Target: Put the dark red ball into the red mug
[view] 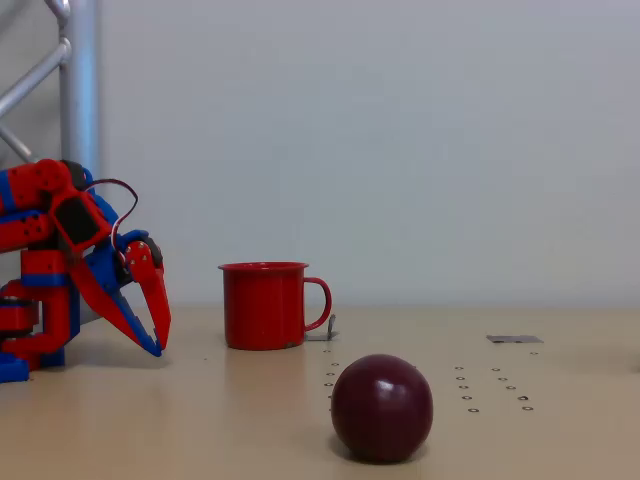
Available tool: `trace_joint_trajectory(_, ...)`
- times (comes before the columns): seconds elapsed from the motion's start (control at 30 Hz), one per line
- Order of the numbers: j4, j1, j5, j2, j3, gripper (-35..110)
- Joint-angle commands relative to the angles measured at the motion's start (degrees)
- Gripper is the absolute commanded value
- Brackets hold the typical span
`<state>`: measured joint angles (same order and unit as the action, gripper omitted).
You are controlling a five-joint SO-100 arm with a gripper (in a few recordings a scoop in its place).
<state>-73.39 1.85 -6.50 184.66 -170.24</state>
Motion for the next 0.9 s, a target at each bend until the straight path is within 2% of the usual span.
trace_joint_trajectory(0.0,1.1,-0.3,0.4,4.1,-1.0,-2)
trace_joint_trajectory(0.57,1.2,-0.3,0.2,4.1,-1.0,-2)
trace_joint_trajectory(0.7,6.6,-4.0,-6.9,3.2,-1.1,-2)
trace_joint_trajectory(0.87,14.1,-11.7,-23.8,-1.6,1.8,-2)
